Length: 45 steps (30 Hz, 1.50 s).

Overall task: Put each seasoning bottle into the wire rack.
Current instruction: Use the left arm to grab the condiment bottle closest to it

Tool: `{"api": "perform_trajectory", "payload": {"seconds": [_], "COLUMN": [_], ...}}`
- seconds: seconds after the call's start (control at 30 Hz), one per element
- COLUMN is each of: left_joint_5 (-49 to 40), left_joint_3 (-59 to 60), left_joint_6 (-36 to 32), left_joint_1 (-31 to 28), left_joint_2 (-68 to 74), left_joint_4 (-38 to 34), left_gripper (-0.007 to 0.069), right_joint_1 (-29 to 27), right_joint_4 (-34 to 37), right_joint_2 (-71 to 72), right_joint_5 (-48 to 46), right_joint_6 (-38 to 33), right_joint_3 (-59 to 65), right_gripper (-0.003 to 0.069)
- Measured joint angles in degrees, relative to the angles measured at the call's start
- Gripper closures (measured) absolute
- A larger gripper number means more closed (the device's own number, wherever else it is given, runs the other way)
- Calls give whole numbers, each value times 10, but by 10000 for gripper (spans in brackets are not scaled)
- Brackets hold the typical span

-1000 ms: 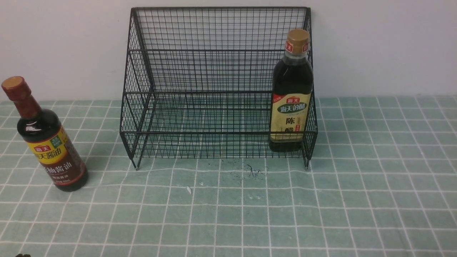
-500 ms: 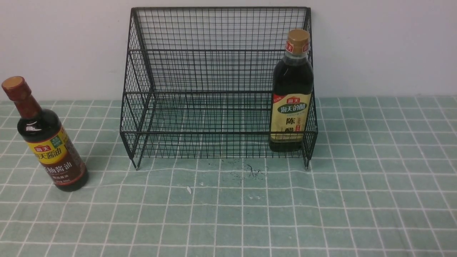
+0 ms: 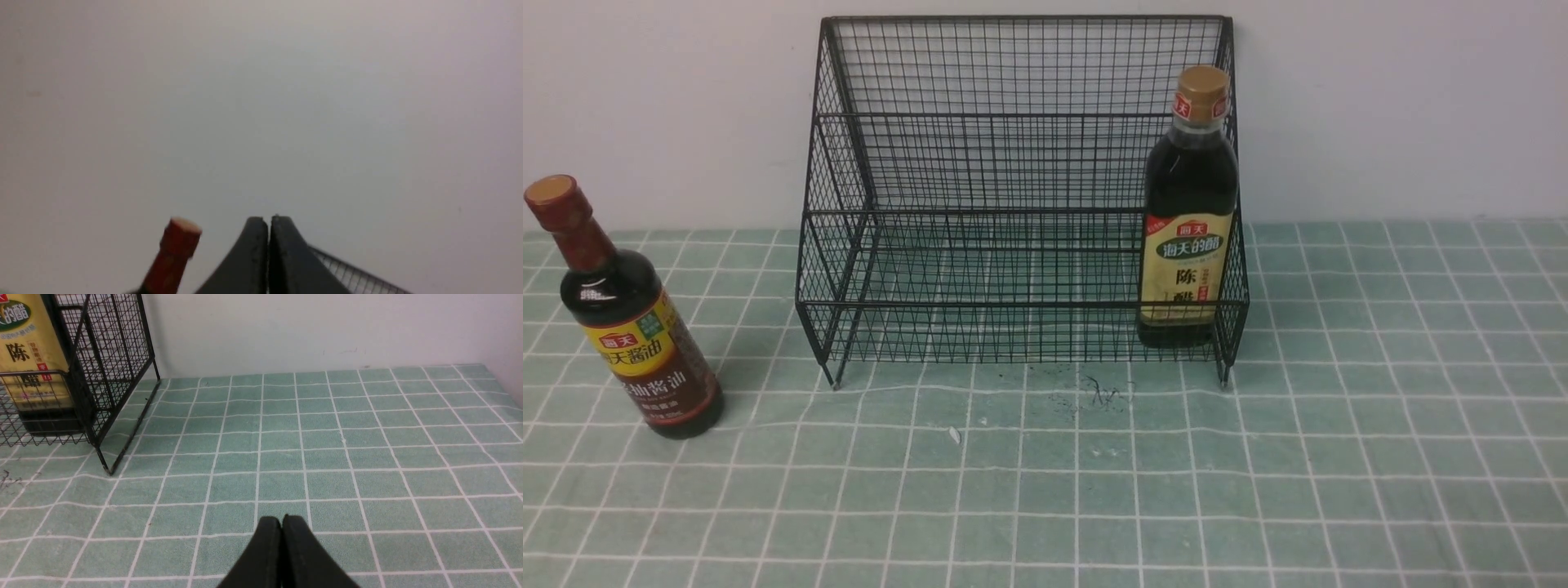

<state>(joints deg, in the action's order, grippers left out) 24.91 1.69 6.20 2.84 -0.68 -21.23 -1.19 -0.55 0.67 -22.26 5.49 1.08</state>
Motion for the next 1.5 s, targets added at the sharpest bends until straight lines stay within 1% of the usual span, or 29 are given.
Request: {"api": "perform_trajectory", "payload": {"seconds": [0.07, 0.13, 0.23, 0.33, 0.37, 0.4, 0.43, 0.5, 0.53, 0.57, 0.63, 0.67, 0.7, 0.73, 0.77, 0.8, 0.83, 0.9, 1.0, 1.03, 1.07, 1.17, 1.3, 1.33, 1.37, 1.4, 1.5], "left_joint_5": [26, 19, -21, -66, -68, -84, -87, -96, -97, -99, -100, -98, -96, -89, -75, -72, -49, -18, 11, 25, 29, 37, 41, 41, 49, 51, 92], "left_joint_3": [0, -5, -36, -86, -93, -119, -130, -159, -159, -174, -196, -209, -211, -223, -231, -235, -247, -266, -286, -304, -316, -350, -382, -384, -392, -393, -396], "left_joint_6": [-33, -66, -122, -187, -192, -228, -239, -264, -265, -272, -275, -275, -275, -275, -275, -275, -276, -282, -292, -303, -311, -336, -375, -375, -389, -391, -414], "left_joint_1": [0, 0, 0, 0, 0, 0, 0, 0, 0, 0, 0, 0, 0, 0, 0, 0, 0, 0, 0, 0, 0, 0, 0, 0, 0, 0, 0], "left_joint_2": [0, 0, 0, 19, 22, 55, 71, 117, 122, 154, 203, 238, 243, 281, 309, 320, 359, 418, 469, 508, 531, 597, 668, 671, 695, 698, 737], "left_joint_4": [0, -1, -1, 0, 0, 0, 0, 0, 0, 0, -2, -6, -8, -16, -25, -26, -41, -74, -118, -150, -166, -191, -205, -206, -220, -220, -259], "left_gripper": [631, 631, 625, 587, 580, 545, 523, 456, 449, 393, 309, 250, 242, 188, 154, 141, 102, 57, 39, 32, 32, 32, 32, 32, 32, 32, 32], "right_joint_1": [0, 0, 0, 0, 0, 0, 0, 0, 0, 0, 0, 0, 0, 0, 0, 0, 0, 0, 0, 0, 0, 0, 0, 0, 0, 0, 0], "right_joint_4": [0, 0, 0, 0, 0, 0, 0, 0, 0, 0, 0, 0, 0, 0, 0, 0, 0, 0, 0, 0, 0, 0, 0, 0, 0, 0, 0], "right_joint_2": [0, 0, 0, 0, 0, 0, 0, 0, 0, 0, 0, 0, 0, 0, 0, 0, 0, 0, 0, 0, 0, 0, 0, 0, 0, 0, 0], "right_joint_5": [0, 0, 0, 0, 0, 0, 0, 0, 0, 0, 0, 0, 0, 0, 0, 0, 0, 0, 0, 0, 0, 0, 0, 0, 0, 0, 0], "right_joint_6": [0, 0, 0, 0, 0, 0, 0, 0, 0, 0, 0, 0, 0, 0, 0, 0, 0, 0, 0, 0, 0, 0, 0, 0, 0, 0, 9], "right_joint_3": [0, 0, 0, 0, 0, 0, 0, 0, 0, 0, 0, 0, 0, 0, 0, 0, 0, 0, 0, 0, 0, 0, 0, 0, 0, 0, 0], "right_gripper": [673, 673, 673, 673, 673, 673, 673, 673, 673, 673, 673, 673, 673, 673, 673, 673, 673, 673, 673, 673, 673, 673, 673, 673, 673, 673, 673]}}
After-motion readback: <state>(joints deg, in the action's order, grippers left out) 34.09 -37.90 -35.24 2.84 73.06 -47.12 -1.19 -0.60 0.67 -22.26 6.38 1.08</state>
